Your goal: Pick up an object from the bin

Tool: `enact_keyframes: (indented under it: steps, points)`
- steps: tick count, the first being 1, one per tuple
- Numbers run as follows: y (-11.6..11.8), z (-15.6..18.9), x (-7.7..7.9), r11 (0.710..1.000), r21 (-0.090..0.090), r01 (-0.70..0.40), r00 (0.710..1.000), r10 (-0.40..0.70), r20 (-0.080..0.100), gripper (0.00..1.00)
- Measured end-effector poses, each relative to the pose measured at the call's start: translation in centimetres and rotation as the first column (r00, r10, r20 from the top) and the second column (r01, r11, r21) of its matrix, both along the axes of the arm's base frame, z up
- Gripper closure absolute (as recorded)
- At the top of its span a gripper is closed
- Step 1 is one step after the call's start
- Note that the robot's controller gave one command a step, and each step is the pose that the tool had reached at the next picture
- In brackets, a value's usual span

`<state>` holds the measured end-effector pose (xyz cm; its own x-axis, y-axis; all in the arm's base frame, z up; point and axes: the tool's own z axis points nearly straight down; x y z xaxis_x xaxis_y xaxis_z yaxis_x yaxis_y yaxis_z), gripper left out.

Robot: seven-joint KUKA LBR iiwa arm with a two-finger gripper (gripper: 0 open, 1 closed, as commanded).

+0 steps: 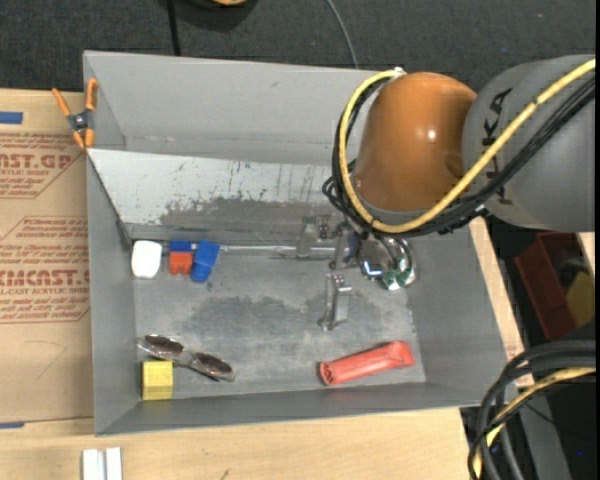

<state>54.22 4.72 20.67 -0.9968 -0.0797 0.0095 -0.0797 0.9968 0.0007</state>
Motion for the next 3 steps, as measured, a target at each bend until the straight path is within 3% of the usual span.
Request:
enact_keyframes:
  steps: [1, 2, 3]
  points:
    - [-2.9, 6.3, 0.8, 0.999, 0.002, -0.04, 0.999, 0.04, 0.009, 0.0]
    - [-3.0, 8.5, 3.0, 0.997, -0.001, 0.071, 0.997, -0.071, 0.015, 0.0]
    - [-3.9, 6.1, 0.6, 0.994, 0.003, 0.108, 0.994, -0.108, 0.01, 0.0]
